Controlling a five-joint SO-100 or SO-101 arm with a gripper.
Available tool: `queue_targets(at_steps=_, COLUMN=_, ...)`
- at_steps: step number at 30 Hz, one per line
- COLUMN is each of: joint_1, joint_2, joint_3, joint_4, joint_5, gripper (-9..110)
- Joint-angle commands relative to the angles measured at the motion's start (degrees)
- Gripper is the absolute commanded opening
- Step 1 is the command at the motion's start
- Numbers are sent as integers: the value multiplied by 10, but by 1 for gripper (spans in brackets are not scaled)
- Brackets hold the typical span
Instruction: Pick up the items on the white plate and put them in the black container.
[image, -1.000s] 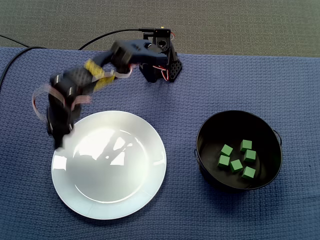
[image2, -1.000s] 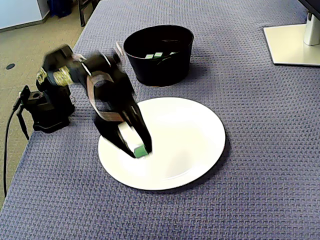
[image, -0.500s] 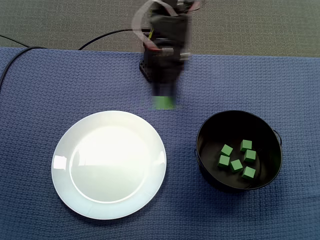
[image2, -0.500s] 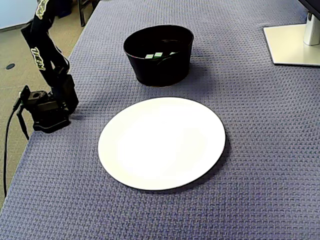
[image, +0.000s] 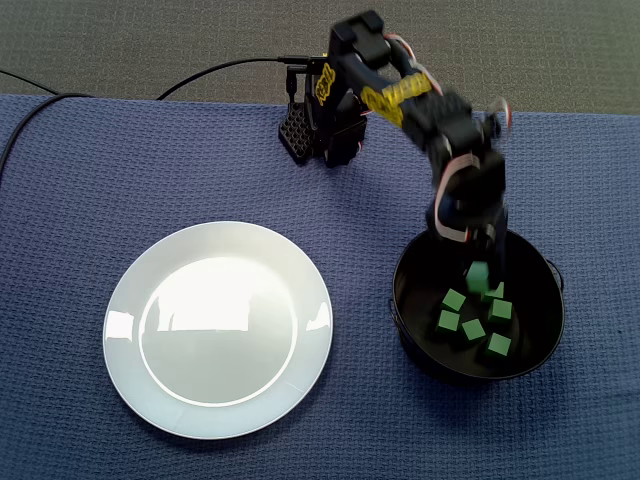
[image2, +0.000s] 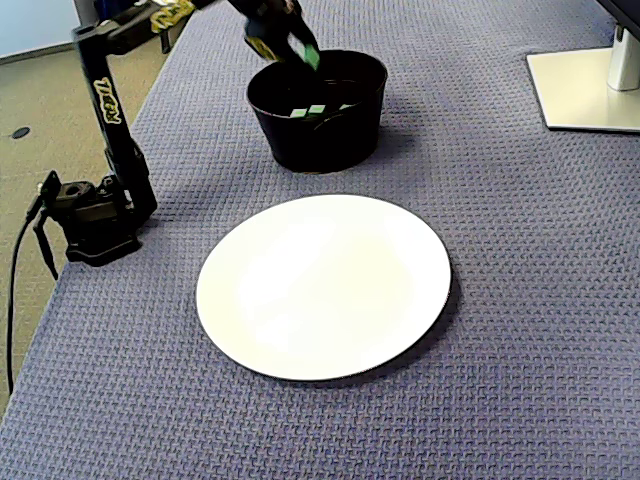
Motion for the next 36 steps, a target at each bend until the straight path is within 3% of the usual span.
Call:
queue_targets(at_steps=1, joint_1=2, joint_2=-58, joint_3=20, joint_4=-47, joint_5=18, gripper=0)
queue_targets(at_steps=2, joint_1=2, joint_2=-67, joint_3=28, joint_4=-54, joint_5=17, gripper=2)
queue_targets(at_steps=4, joint_1=-3, joint_2=-71, joint_3=39, joint_4=-47, joint_5=18, gripper=25)
queue_targets(at_steps=5, joint_1=-6, joint_2=-66, joint_3=46, joint_4=-46, joint_5=13, gripper=31)
queue_targets(at_steps=10, joint_1=-5, joint_2=14, joint_3=35, joint_4=7, joint_5=6, gripper=40)
queue_targets(at_steps=15, joint_1=43, joint_2=183, joint_3=-32, joint_4=129, joint_5=-153, gripper=31)
queue_targets(at_steps=21, joint_1=178, joint_2=374, joint_3=20, joint_4=131, joint_5=-350, gripper=11)
queue_targets(at_steps=24, joint_1=229, joint_2=489, joint_3=182, joint_4=65, joint_5=-430, gripper=0)
queue_targets(at_steps=32, joint_1=254, joint_2=857, joint_3=799, joint_4=-184, joint_5=-583, gripper=0)
queue_targets(at_steps=35, joint_1=267, joint_2=882, joint_3=943, joint_4=-282, joint_5=-611, gripper=0)
queue_targets(at_steps=36, joint_1=270, joint_2=875, joint_3=942, joint_4=-239, joint_5=-604, gripper=0)
